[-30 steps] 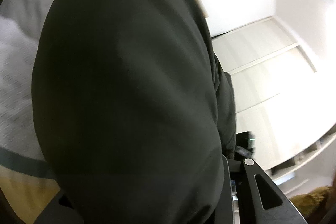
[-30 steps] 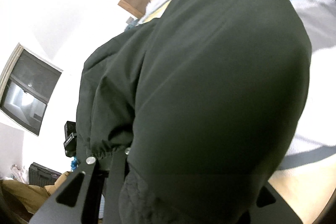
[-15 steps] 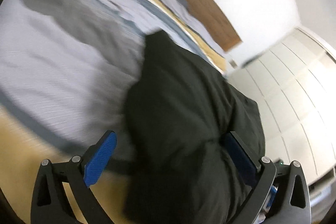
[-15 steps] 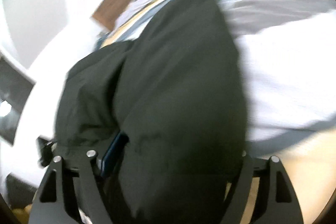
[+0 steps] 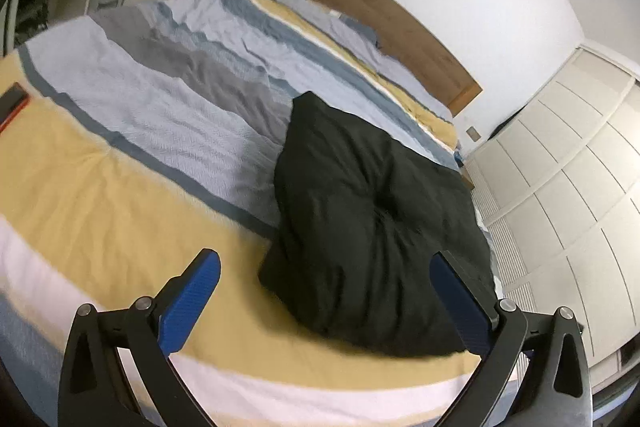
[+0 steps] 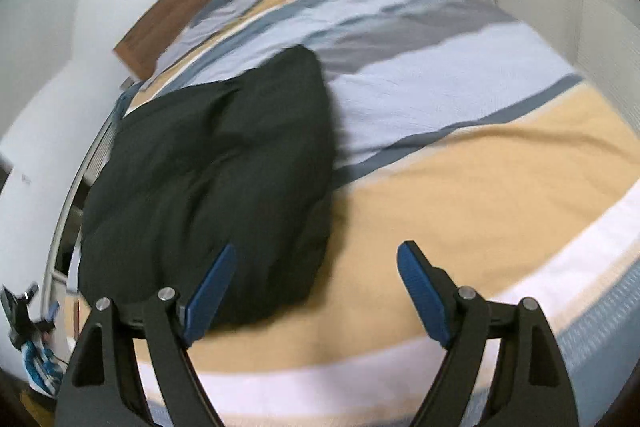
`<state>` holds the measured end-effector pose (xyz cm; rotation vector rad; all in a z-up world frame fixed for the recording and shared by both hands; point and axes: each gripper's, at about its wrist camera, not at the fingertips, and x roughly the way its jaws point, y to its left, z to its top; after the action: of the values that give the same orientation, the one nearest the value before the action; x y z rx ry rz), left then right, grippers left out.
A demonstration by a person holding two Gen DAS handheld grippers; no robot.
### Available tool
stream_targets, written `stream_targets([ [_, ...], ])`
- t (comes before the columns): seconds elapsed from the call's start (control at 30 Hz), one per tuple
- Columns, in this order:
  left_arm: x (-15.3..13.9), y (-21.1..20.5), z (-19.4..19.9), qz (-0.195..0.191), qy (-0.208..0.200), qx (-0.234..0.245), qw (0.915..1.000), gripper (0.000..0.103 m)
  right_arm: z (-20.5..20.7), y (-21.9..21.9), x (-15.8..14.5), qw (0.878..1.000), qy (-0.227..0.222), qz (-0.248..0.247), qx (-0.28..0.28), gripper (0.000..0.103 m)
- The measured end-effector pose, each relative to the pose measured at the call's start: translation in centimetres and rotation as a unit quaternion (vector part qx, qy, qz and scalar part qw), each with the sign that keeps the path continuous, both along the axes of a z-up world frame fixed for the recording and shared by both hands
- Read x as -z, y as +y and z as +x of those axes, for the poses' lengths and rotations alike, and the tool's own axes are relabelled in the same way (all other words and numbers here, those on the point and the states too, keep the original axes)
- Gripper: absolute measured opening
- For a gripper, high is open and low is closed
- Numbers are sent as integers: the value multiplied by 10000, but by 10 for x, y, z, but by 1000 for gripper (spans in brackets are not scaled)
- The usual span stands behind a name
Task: Fold large clothes
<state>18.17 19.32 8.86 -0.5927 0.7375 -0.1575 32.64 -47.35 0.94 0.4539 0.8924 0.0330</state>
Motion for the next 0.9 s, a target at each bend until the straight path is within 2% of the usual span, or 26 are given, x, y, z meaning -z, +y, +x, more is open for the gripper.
stream_targets([
  [0.1,-5,-26,-28,192,-54,58,9998,102,-33,29,-23,9992,-272,-152,-230,83],
  [0.3,-5,-72,-79,277,-62,359,9990,102,-80,62,-40,9964,-538,-371,-544,83],
  [0.43,-13,-84,-97,303,-74,548,9980,102,-105,75,-47,9943,-699,-378,-711,83],
  [0.6,-29,-80,-115,423,-155,544,9975,102,-120,87,-50,9926,-799,-386,-834,83],
  [0.77,-44,-57,-131,403,-294,272,9984,102,-120,99,-53,9915,-847,-382,-909,83],
  [0.9,-45,-52,-137,400,-318,127,9986,102,-125,110,-58,9898,-929,-490,-962,83],
])
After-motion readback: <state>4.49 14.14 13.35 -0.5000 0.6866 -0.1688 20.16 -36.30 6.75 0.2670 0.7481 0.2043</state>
